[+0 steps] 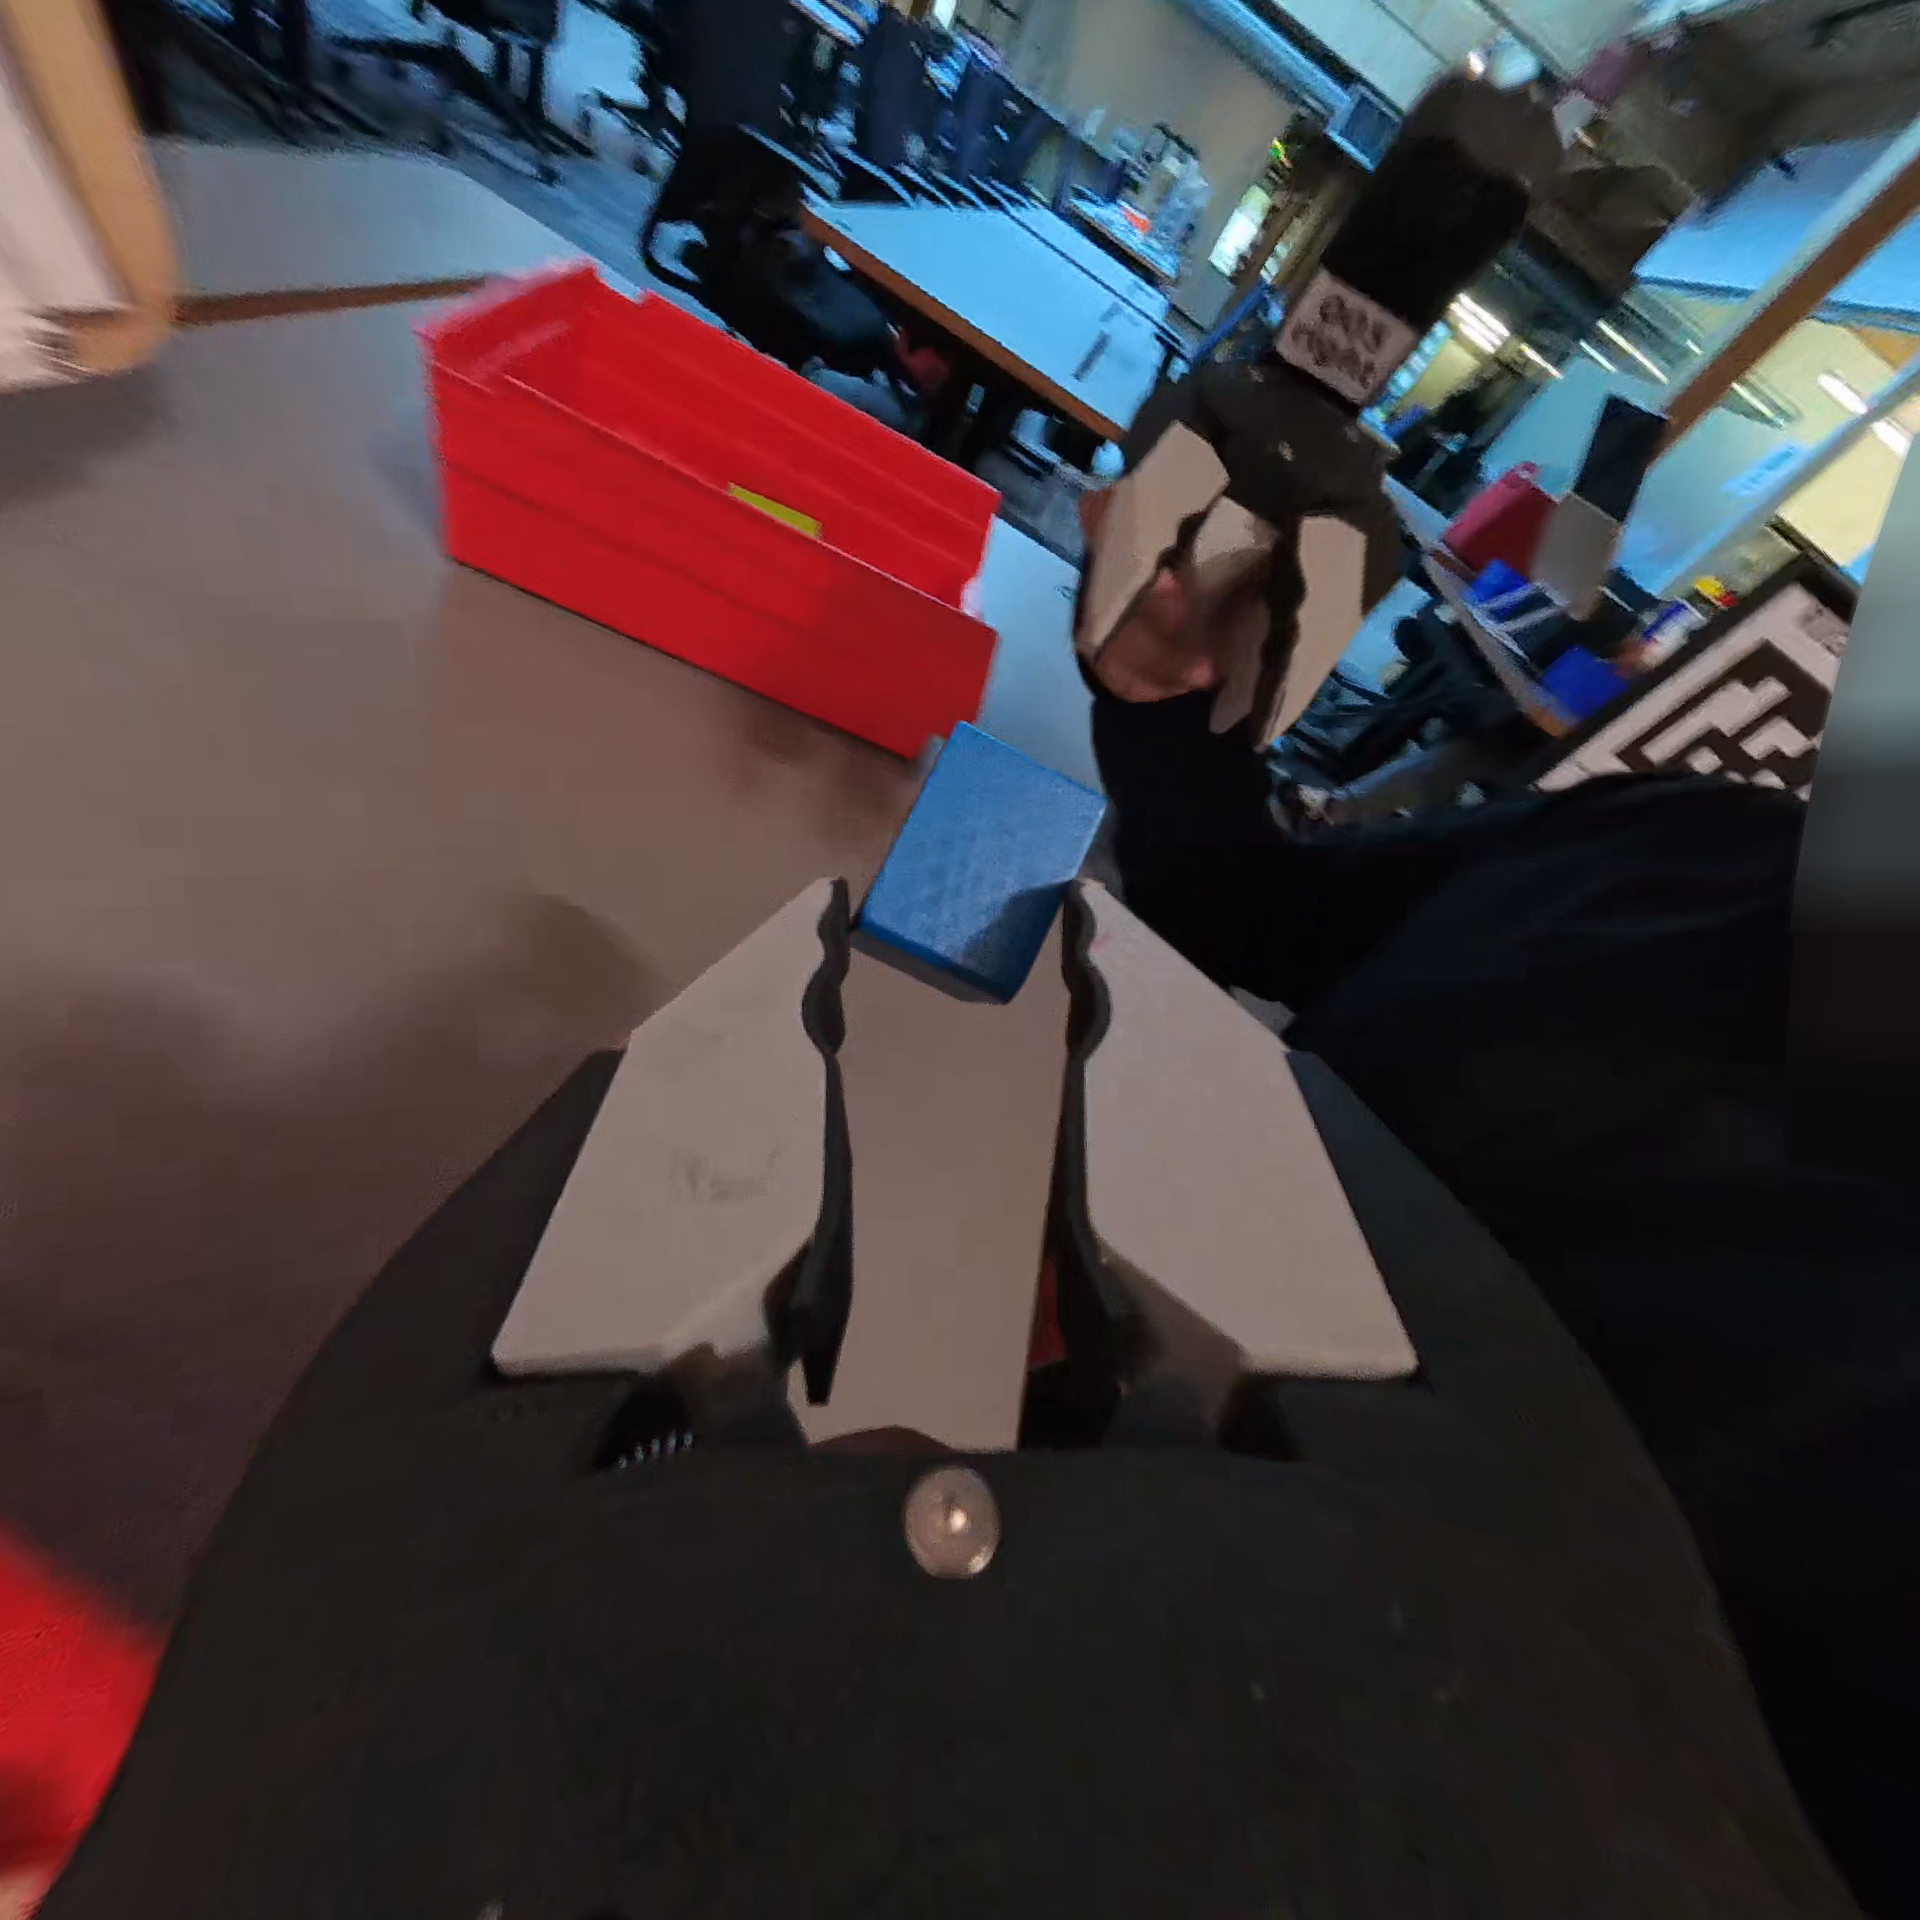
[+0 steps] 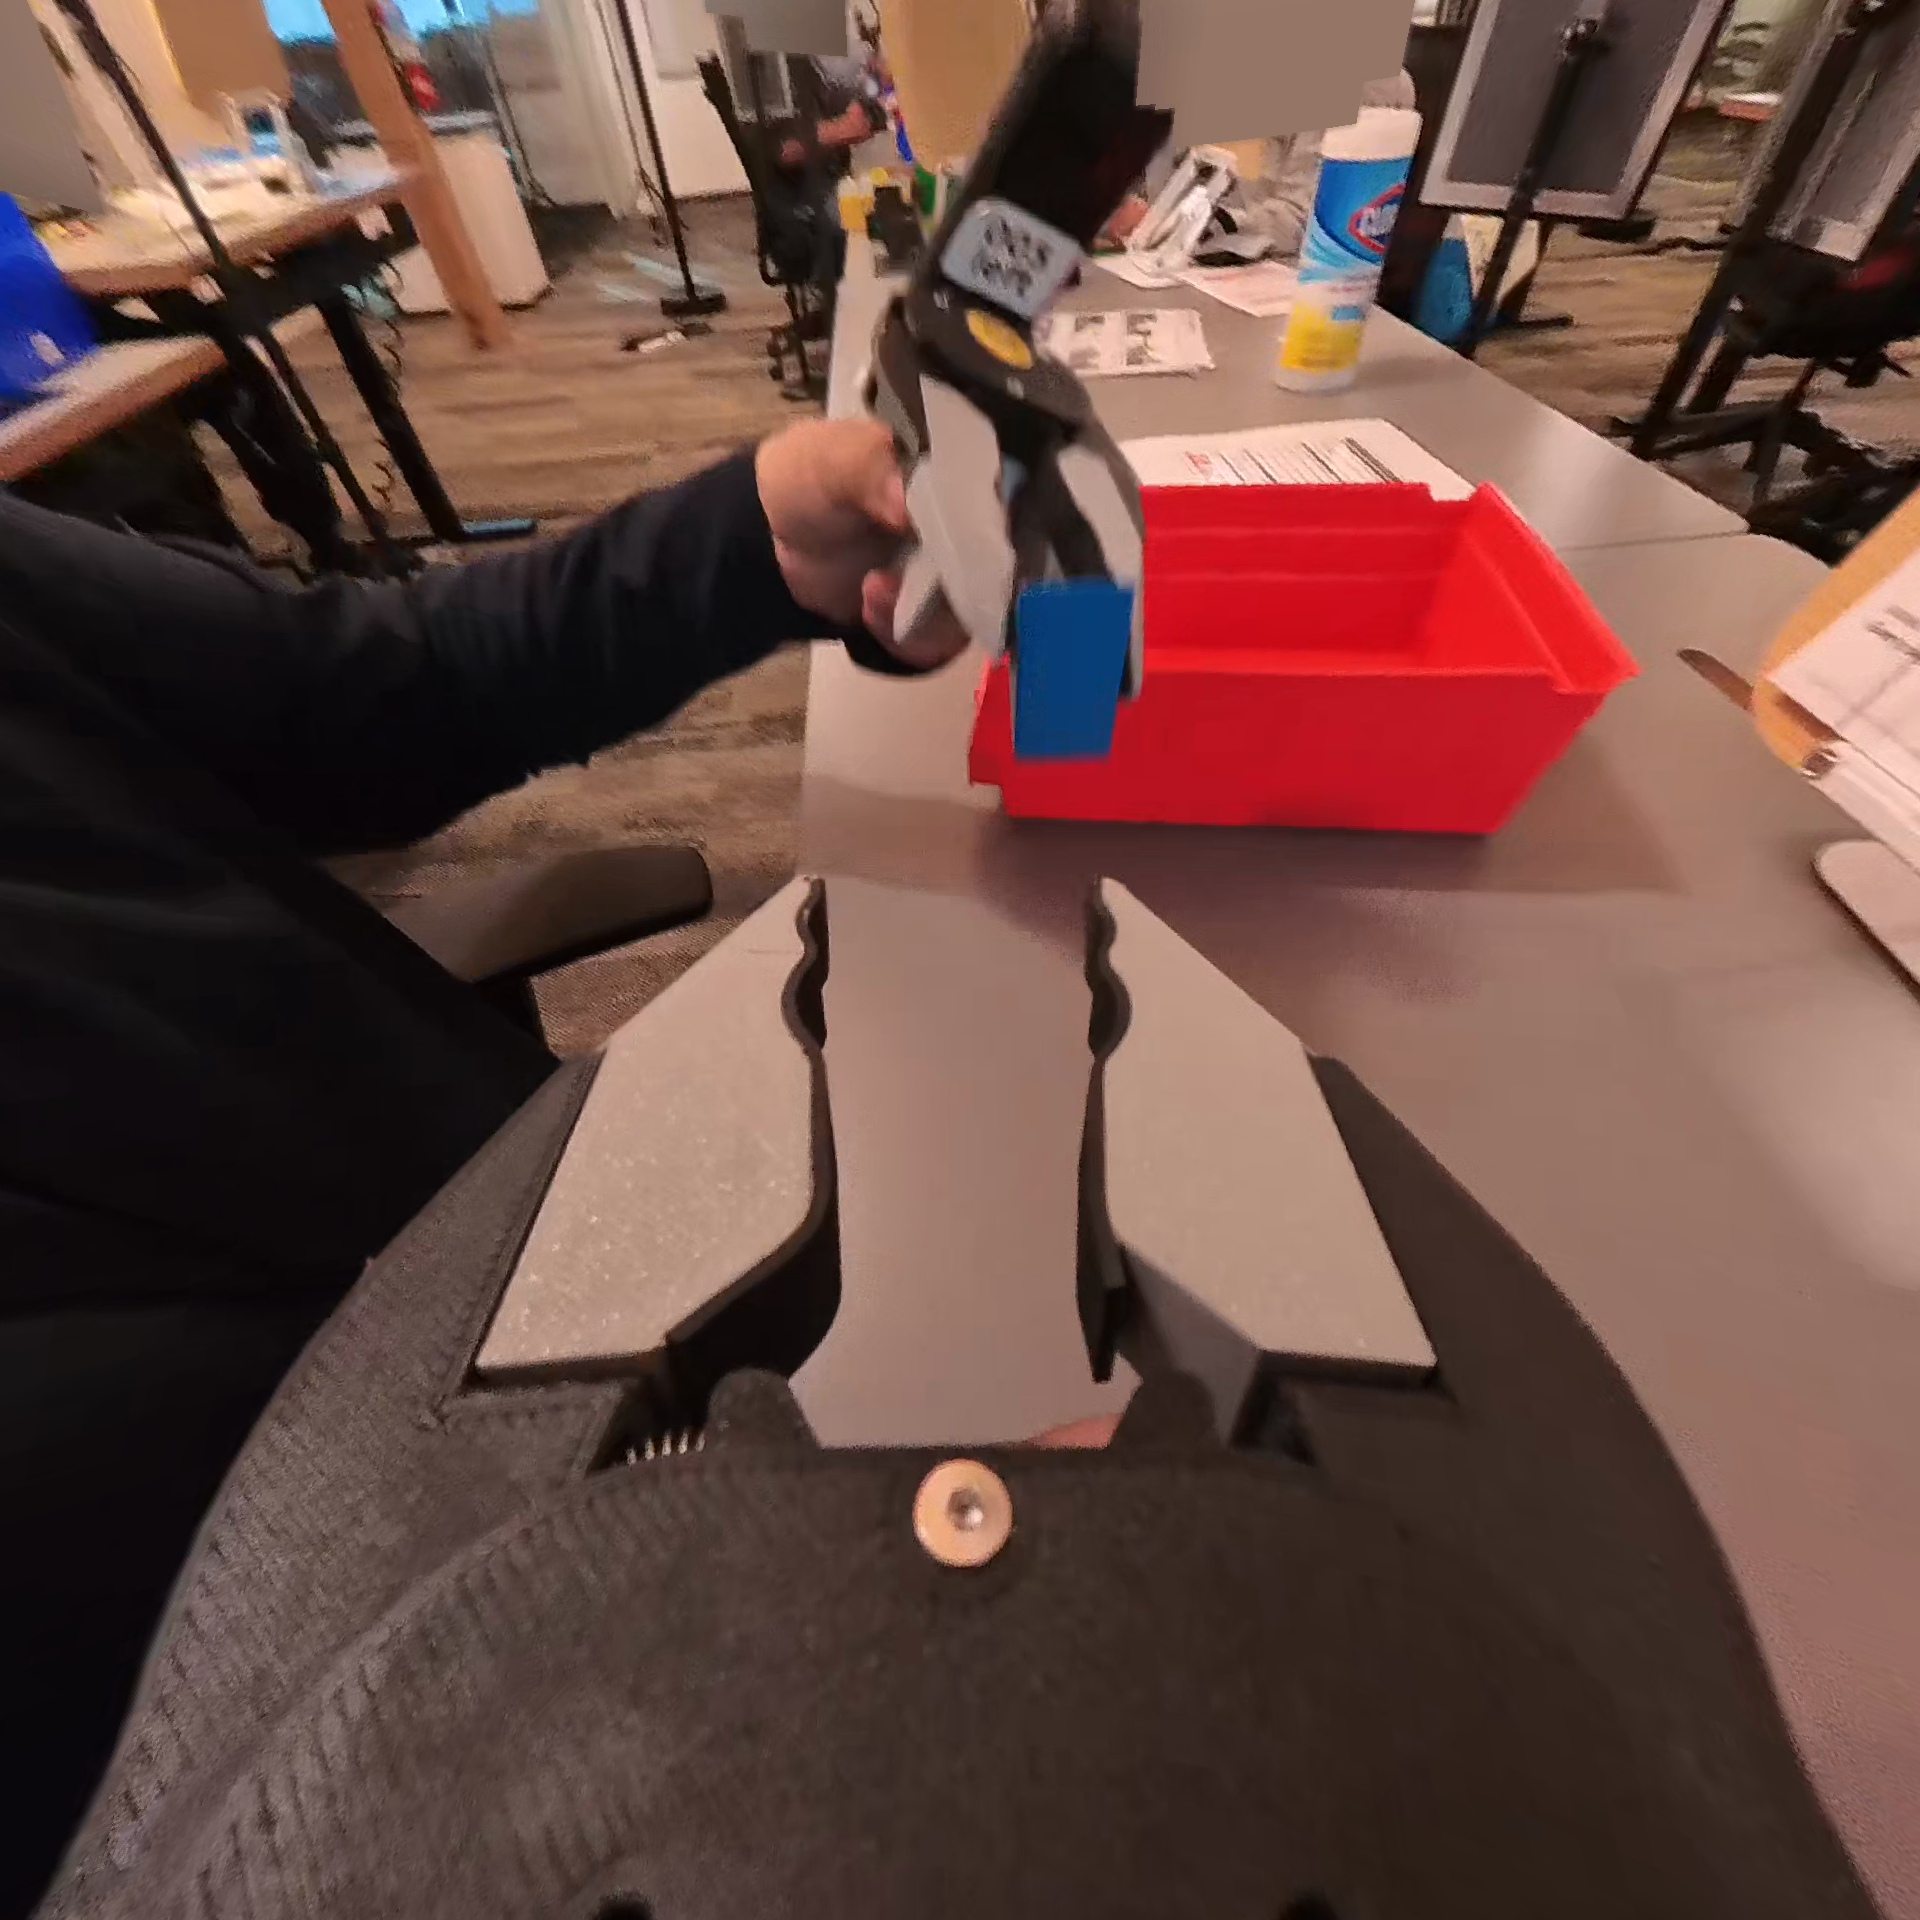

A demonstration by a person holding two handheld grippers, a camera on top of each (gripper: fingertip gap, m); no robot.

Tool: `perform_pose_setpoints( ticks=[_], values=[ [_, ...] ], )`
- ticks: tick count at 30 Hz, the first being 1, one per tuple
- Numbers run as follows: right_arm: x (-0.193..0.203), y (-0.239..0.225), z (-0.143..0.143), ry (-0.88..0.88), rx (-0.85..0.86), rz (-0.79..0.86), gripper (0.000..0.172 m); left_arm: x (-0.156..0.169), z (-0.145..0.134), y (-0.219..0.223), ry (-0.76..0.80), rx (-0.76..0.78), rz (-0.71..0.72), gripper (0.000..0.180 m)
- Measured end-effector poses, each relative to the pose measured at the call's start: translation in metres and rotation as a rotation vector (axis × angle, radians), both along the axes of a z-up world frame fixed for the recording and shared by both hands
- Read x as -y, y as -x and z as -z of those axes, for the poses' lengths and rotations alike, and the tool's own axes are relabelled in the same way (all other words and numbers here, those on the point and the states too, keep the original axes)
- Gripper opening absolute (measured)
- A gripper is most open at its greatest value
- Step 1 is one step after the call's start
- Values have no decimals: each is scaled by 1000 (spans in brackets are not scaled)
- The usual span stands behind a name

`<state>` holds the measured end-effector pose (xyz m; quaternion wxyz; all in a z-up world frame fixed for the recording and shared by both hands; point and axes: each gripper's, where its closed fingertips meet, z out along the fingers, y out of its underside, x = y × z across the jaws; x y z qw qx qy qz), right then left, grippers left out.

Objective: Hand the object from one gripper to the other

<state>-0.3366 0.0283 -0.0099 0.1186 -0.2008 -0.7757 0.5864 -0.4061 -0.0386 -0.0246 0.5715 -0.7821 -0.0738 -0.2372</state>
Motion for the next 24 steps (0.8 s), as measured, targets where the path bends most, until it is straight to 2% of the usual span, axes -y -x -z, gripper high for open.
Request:
perform_pose_setpoints(
  ticks=[5,8,11,14,19,21,24],
  values=[
    [16,5,4,-24,-34,31,50,-42,18,-59,21,54,182,37],
    [17,7,13,-24,28,28,47,-55,27,-67,37,29,196,37],
    [13,16,24,-56,67,65,43,-60,26,-66,24,45,188,37],
    [15,21,29,-49,93,72,29,-61,30,-61,42,17,158,29],
    [19,27,30,2,112,65,28,-60,33,-56,37,9,132,29],
    [16,38,40,-3,144,95,28,-63,42,-45,39,7,94,28],
    [11,49,56,7,224,106,28,-67,56,-35,19,83,74,28]
  ],
)
